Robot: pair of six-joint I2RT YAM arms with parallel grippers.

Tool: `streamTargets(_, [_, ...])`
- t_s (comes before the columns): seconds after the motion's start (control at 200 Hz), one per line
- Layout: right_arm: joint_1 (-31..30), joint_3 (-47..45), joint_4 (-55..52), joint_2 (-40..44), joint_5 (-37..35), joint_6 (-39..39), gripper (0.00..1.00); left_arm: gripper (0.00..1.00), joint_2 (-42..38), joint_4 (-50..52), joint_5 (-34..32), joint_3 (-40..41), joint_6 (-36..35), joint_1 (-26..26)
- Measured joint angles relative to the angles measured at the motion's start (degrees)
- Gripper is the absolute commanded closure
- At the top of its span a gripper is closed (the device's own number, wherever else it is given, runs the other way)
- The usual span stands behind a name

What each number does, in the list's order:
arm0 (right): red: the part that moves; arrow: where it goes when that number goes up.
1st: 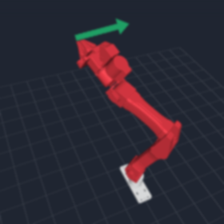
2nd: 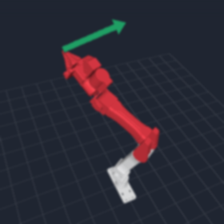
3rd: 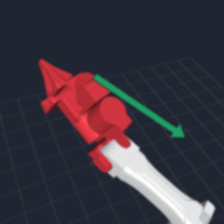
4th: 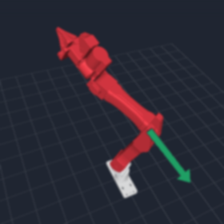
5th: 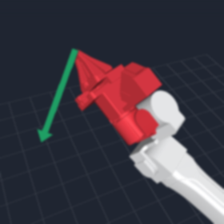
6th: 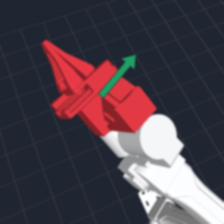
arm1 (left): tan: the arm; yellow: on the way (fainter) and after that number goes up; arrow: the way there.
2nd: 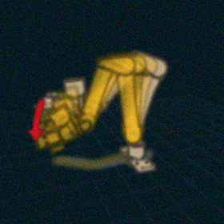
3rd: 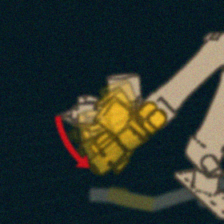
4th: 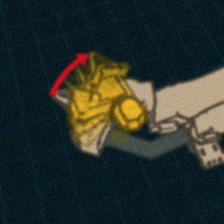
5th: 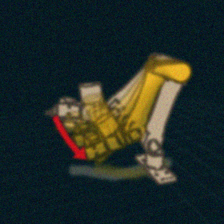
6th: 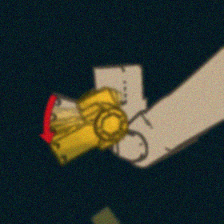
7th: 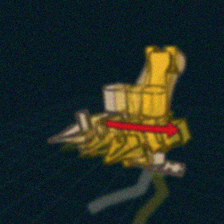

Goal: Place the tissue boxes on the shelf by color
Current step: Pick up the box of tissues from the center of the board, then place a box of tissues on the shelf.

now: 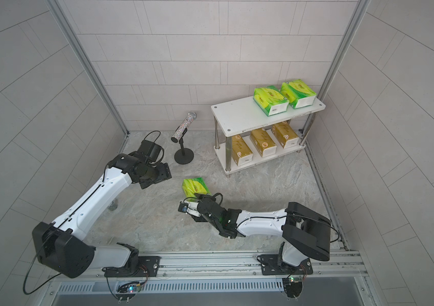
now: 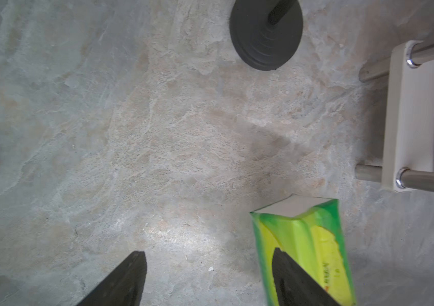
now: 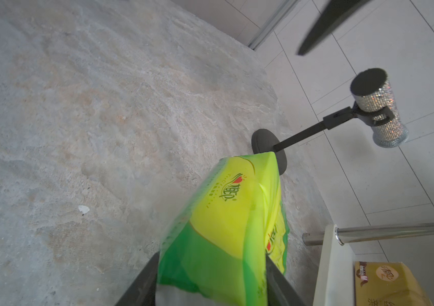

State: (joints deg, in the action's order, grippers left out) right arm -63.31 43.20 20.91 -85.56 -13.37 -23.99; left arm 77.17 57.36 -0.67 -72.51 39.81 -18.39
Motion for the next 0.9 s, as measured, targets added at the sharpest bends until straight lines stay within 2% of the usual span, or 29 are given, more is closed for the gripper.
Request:
streamTargets(0.275, [2.29,9.44,-10.49,8.11,4.70,0.87,0.48,0.17,-3.06,-0.50,-1.16,5.14,-1.14,4.76])
streamTargets(0.5, [5.81,22.21,-17.51,10.27,8.70,-3.58,0.48,0.17,-3.87,-1.44,0.39,7.85,-1.60,5.75])
streamTargets(0.75, [18.62,37.40,-21.64,8.61,14.32,-11.41,0.48,0.17,-3.89,-1.64,2.01,7.93,-2.38,5.75])
streamTargets(0.9, [26.93,42.84,-21.59,6.47,17.79,-13.88,0.48,0.17,-3.91,-1.70,2.38,7.93,-2.40,5.75])
